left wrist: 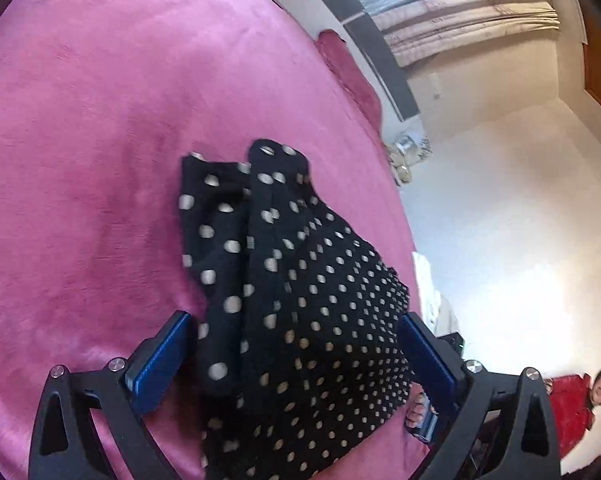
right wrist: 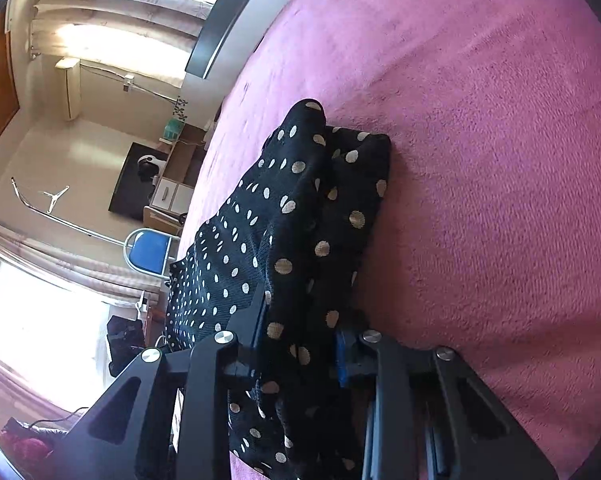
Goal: Fold clothes
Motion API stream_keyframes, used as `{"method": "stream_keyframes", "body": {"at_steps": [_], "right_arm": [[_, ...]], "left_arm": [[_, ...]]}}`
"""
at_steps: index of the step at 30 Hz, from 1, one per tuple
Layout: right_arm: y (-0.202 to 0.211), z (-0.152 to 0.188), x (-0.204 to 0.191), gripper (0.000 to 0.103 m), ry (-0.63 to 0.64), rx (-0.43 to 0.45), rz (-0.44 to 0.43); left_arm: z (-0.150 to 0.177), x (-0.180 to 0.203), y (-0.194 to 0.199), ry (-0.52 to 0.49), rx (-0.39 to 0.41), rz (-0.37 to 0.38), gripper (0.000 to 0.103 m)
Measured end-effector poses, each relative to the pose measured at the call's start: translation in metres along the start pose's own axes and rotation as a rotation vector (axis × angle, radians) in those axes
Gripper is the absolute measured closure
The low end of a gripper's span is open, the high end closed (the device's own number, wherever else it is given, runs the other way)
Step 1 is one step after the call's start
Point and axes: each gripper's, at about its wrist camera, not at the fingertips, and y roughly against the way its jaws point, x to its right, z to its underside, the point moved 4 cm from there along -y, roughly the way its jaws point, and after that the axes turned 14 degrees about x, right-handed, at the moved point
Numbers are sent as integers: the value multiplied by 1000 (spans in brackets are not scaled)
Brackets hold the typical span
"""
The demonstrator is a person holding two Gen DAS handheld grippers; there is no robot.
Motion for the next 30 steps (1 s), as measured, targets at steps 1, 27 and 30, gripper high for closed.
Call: {"method": "stream_keyframes", "body": {"at_steps": [1, 27, 30], "right_arm": [[0, 0, 0, 75, 1, 1, -1], [7, 5, -6, 73, 29, 27, 3], [7, 5, -5, 73, 25, 29, 0]], "left_arm": [[1, 1, -2, -9, -16, 13, 0], [0, -6, -29, -120, -115, -21, 76], [-1, -14, -29, -89, -107, -36, 83]]}}
